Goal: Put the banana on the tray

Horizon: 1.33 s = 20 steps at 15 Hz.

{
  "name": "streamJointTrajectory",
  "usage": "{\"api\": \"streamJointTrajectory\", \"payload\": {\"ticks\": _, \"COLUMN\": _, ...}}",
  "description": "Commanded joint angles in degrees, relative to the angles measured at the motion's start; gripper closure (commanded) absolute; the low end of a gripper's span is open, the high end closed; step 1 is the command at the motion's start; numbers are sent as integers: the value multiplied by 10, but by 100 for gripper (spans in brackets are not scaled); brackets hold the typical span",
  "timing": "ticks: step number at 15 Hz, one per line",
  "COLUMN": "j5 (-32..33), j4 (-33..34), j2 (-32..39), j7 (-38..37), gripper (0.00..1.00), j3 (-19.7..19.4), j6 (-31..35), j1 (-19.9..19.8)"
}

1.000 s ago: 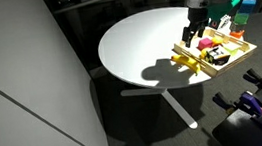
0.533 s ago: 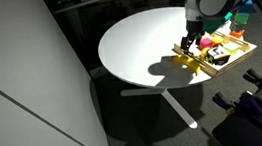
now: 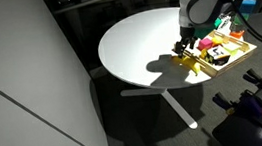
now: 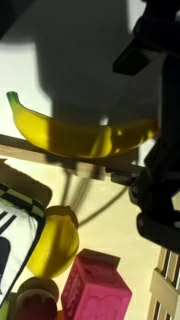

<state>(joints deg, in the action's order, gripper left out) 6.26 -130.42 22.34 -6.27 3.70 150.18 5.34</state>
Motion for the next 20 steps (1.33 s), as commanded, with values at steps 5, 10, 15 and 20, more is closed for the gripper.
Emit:
{"api": "streamJointTrajectory", "payload": {"ticks": 5, "j5": 0, "j4": 42, "j2": 49, "j7": 15, "gripper": 0, "j3": -6, "j6": 0, "j1": 13}}
{"api": "streamJointTrajectory", "payload": {"ticks": 10, "j5": -3, "j4": 48, "j2": 63, "j7": 18, "gripper": 0, "j3": -5, "j6": 0, "j1": 13}}
{"api": "streamJointTrajectory", "payload": {"ticks": 15, "j5": -5, "j4": 52, "j2": 62, "j7": 15, "gripper": 0, "j3": -6, "j6": -4, "j1": 14}}
{"api": "streamJointTrajectory", "payload": {"ticks": 20, "j5": -4, "j4": 60, "j2": 52, "j7": 4, "gripper": 0, "j3": -7, "j6": -12, "j1": 20}}
